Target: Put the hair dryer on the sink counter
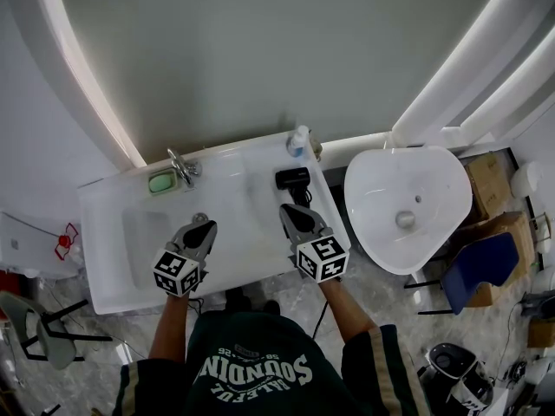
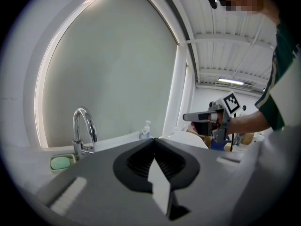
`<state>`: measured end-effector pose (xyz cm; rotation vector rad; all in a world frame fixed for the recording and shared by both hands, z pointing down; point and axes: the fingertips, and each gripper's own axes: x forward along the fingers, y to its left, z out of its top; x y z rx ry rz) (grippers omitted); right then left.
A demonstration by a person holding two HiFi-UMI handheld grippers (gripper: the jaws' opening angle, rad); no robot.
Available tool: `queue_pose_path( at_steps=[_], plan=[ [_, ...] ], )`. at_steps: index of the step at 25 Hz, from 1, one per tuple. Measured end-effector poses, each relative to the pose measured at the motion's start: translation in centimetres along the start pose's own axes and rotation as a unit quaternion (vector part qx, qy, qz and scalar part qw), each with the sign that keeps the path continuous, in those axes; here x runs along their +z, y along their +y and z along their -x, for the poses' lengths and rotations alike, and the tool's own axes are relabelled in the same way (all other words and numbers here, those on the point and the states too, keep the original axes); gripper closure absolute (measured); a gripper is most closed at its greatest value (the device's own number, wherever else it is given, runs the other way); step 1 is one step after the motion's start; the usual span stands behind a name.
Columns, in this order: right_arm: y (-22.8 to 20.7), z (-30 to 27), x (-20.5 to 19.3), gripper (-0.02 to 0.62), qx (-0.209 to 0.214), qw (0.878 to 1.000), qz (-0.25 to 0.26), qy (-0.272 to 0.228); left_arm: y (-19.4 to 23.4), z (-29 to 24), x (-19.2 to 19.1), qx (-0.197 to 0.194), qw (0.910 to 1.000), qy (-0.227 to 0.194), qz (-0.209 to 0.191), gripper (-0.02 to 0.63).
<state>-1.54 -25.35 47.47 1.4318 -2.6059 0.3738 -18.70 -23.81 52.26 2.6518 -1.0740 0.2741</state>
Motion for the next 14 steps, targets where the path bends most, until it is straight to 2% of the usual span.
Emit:
queue_pose_path(
  at_steps=[14],
  plan=[
    [-0.27,0.20,-0.10,0.591,-0.005,1.000,0.003,0.007,-0.12,-0.53,-0.12,-0.011,0.9999,0.003,0.001,0.554]
  ],
)
